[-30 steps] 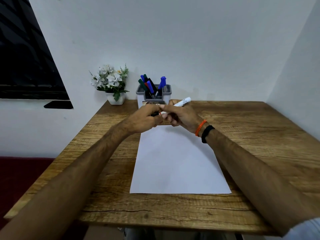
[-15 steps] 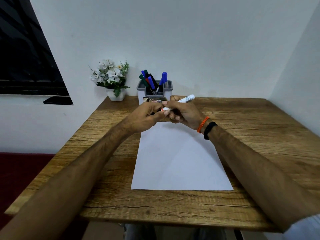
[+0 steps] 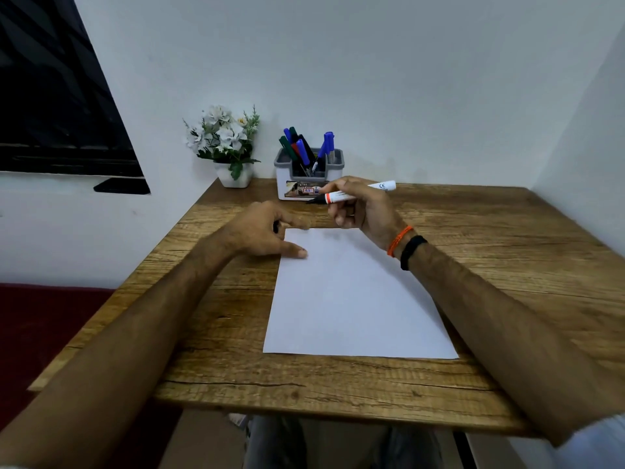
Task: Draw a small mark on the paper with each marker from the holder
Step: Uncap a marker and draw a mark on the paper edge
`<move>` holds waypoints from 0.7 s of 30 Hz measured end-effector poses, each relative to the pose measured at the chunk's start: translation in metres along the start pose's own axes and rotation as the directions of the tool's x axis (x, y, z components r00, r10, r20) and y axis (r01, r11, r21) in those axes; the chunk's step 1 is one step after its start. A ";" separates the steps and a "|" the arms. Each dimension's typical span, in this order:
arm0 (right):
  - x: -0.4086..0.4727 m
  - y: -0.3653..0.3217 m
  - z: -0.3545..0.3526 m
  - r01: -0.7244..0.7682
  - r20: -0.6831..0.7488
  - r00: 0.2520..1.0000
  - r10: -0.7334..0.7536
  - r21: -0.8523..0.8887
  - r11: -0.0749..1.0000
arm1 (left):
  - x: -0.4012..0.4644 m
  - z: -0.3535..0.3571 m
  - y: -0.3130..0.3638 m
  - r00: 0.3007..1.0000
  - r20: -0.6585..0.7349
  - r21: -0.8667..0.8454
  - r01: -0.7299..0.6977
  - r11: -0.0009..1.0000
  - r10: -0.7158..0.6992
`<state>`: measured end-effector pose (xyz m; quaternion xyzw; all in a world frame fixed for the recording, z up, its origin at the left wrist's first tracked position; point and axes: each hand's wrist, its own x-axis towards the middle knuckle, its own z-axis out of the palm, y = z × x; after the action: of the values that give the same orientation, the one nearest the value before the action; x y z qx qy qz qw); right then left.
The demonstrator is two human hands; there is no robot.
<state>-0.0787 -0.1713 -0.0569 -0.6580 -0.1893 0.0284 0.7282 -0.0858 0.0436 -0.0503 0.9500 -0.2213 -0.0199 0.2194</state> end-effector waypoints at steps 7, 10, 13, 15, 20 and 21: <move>-0.006 0.001 0.007 -0.028 -0.109 0.994 -0.012 -0.356 0.934 | -0.005 0.013 0.018 0.994 -0.109 0.337 0.039 0.941 -0.002; -0.007 0.010 0.005 0.033 -0.133 0.984 -0.117 -0.512 0.858 | -0.005 0.017 0.023 0.990 -0.144 0.340 0.060 0.939 -0.012; -0.010 0.019 -0.004 0.164 0.004 0.972 -0.236 -0.728 0.666 | -0.005 0.016 0.022 0.988 -0.147 0.270 0.087 0.959 -0.048; -0.015 0.022 -0.010 0.209 0.115 0.973 -0.199 -0.801 0.561 | -0.004 0.011 0.019 0.990 -0.118 0.161 0.099 0.982 -0.080; -0.023 0.021 -0.026 0.262 0.249 0.962 -0.111 -0.734 0.627 | -0.005 -0.004 0.006 1.000 -0.019 -0.081 0.024 0.996 -0.025; -0.025 0.017 -0.027 0.251 0.268 0.960 -0.080 -0.701 0.668 | -0.006 -0.006 0.004 0.999 0.036 -0.111 0.006 0.994 -0.002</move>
<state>-0.0903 -0.2018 -0.0812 -0.8656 -0.3214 -0.0448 0.3813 -0.0917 0.0455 -0.0438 0.9363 -0.2216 -0.0496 0.2678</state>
